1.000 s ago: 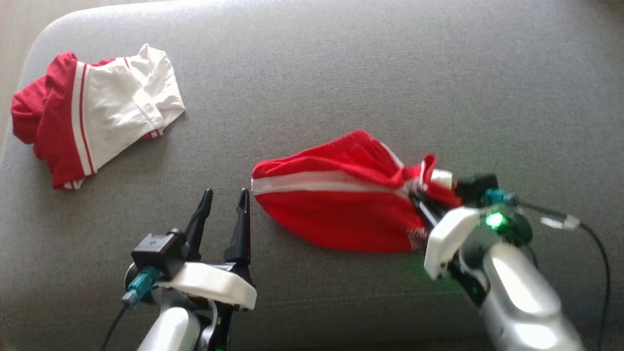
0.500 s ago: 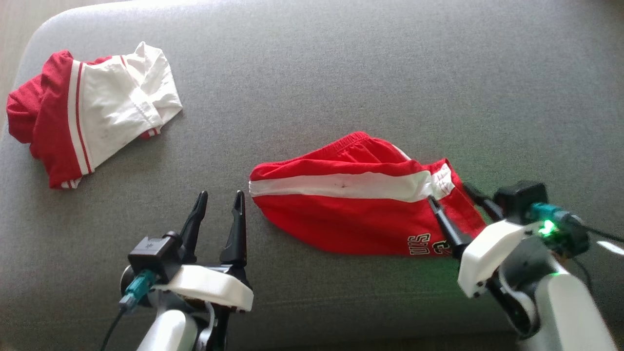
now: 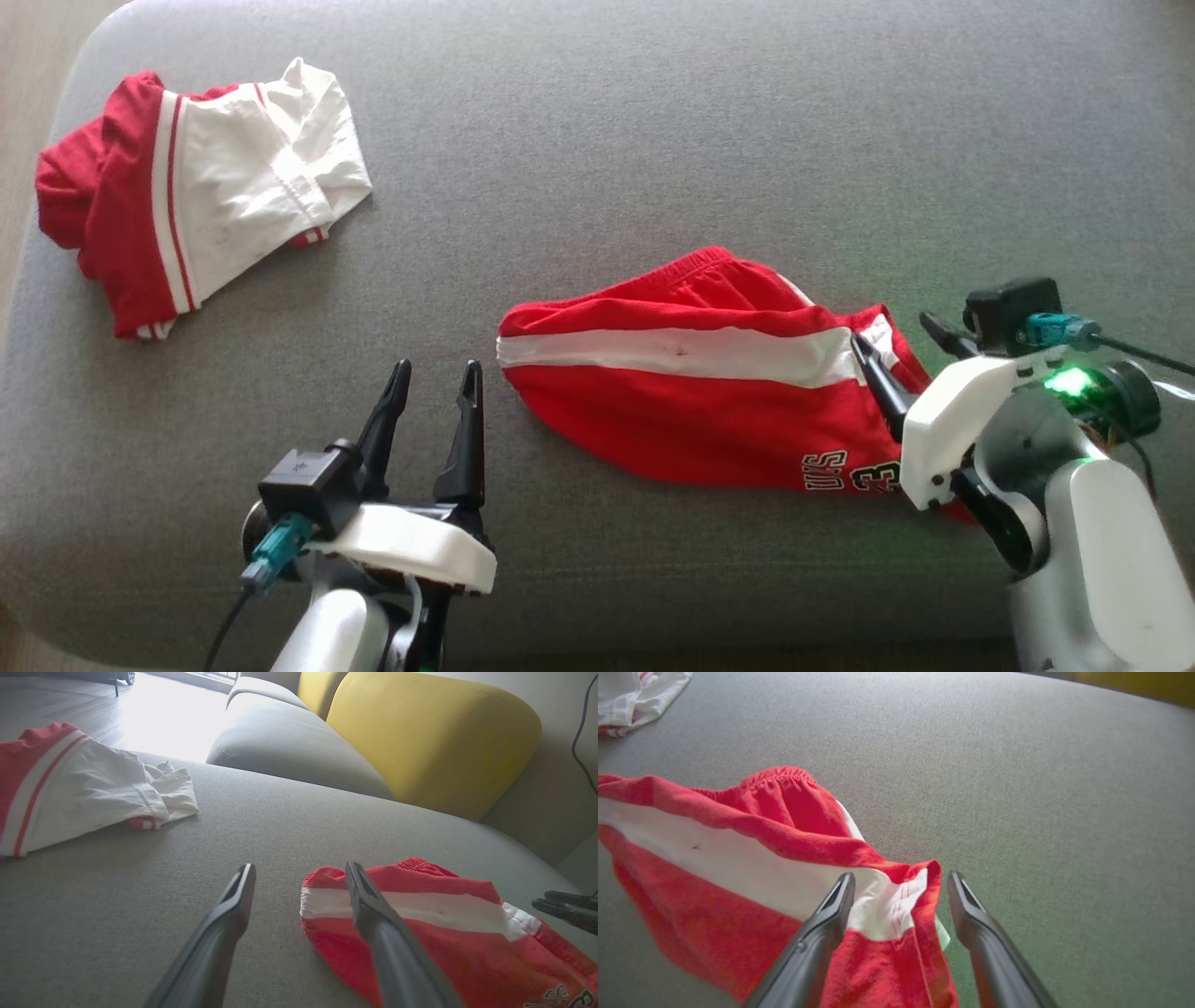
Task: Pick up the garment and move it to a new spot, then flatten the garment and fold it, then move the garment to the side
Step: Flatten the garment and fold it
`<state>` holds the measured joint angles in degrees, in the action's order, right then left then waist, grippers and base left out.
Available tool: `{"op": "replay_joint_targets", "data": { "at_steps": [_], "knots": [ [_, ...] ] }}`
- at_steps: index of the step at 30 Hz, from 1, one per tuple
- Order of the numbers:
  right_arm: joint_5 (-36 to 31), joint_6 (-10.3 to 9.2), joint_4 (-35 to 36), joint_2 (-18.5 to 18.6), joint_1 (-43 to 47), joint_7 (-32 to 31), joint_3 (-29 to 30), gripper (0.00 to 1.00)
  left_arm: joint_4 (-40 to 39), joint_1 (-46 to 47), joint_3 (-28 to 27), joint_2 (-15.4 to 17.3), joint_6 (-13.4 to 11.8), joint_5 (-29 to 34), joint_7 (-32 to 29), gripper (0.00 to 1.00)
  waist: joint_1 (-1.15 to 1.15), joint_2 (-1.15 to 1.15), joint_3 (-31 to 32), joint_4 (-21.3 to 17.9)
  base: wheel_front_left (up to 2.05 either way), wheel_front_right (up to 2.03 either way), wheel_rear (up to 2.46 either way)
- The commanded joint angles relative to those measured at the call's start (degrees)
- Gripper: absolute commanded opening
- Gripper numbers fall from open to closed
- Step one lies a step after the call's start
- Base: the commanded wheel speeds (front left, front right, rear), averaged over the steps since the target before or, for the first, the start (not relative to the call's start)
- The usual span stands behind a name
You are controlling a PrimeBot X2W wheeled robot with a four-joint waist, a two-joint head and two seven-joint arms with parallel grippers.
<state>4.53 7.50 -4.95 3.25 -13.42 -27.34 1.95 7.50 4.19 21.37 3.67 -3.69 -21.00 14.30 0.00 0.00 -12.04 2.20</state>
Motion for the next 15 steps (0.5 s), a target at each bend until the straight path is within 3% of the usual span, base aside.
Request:
{"op": "replay_joint_targets", "data": {
  "at_steps": [1, 15],
  "knots": [
    [0.1, -0.01, 1.2, -0.1, -1.5, -0.5, -0.8, 1.00, -1.6, 2.3, -2.3, -0.1, 0.3, 0.6, 0.7, 1.00, 0.00, 0.00, -0.1, 0.2, 0.00, 0.00, 0.00],
    [0.9, -0.01, -2.6, -0.3, -1.8, 0.8, -2.0, 0.96, -1.7, 2.5, -2.9, -0.4, 0.8, 1.2, 0.7, 1.00, 0.00, 0.00, -0.9, 0.3, 0.00, 0.00, 0.00]
  ]
}}
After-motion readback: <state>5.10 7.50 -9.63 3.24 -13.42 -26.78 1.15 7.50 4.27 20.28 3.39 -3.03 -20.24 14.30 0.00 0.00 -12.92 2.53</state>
